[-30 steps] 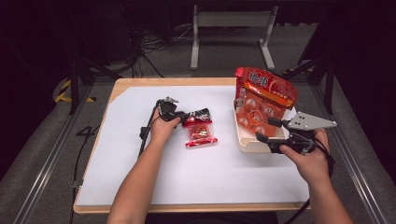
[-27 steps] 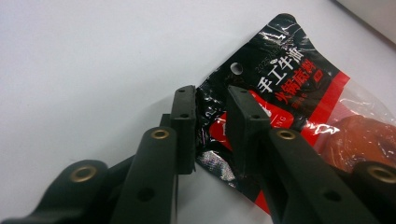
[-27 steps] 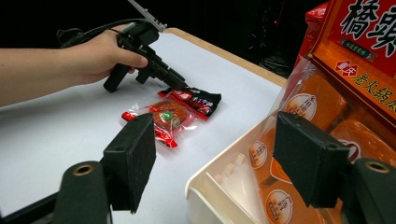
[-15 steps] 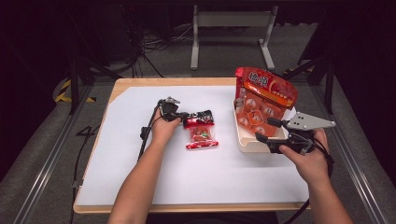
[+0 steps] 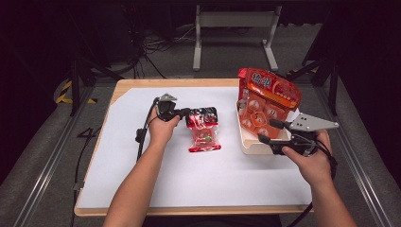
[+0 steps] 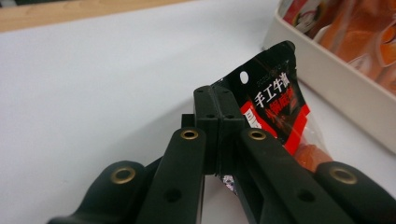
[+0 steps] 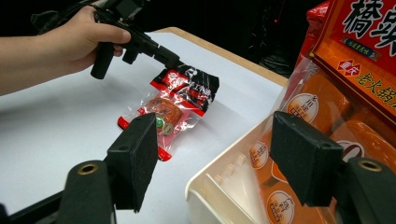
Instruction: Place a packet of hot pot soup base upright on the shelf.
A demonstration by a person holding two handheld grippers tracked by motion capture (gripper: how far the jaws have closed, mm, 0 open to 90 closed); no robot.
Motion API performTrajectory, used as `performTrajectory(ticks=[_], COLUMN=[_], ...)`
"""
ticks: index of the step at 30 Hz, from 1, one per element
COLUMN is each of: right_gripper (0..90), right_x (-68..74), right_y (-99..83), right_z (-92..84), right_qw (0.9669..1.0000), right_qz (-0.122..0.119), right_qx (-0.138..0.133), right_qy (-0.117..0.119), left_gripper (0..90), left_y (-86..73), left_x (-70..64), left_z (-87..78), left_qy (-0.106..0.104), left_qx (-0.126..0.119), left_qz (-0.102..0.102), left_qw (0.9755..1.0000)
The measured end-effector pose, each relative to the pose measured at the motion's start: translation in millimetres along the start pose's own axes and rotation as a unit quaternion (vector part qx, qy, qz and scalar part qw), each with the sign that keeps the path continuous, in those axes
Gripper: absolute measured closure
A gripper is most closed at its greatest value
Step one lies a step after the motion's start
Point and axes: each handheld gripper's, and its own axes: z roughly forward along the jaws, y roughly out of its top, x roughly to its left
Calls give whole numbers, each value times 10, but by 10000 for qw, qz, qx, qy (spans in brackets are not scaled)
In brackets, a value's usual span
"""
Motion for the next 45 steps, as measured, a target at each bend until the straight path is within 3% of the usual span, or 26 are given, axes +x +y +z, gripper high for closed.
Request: performTrajectory(ticks=[8, 16, 25, 31, 39, 45], right_gripper=[350, 386, 390, 389, 379, 387], right_x=[8, 22, 30, 37, 55, 30], right_y=[6, 27, 65, 82, 107, 109], right_z=[8, 36, 63, 111, 233, 341], right_qw=[10000, 9999, 9997, 9996, 9994, 9991], right_qz=[37, 64, 16, -15, -70, -120], right_qx=[-9, 7, -19, -13, 24, 74], right_qy=[41, 143, 224, 275, 343, 391], left_gripper=[900, 900, 900, 900, 900, 900], left_y=[52, 88, 118, 154, 190, 244], left_x=[-176, -443, -765, -970, -1085, -1252], left_z=[-211, -410, -552, -654, -762, -867], left_qy=[-212, -502, -757, -815, -888, -1095], left_qx=[-351, -688, -849, -912, -1004, -1137], left_qz=[243, 642, 1131, 1502, 1637, 1842], left_qw=[9989, 9943, 9871, 9811, 9774, 9701])
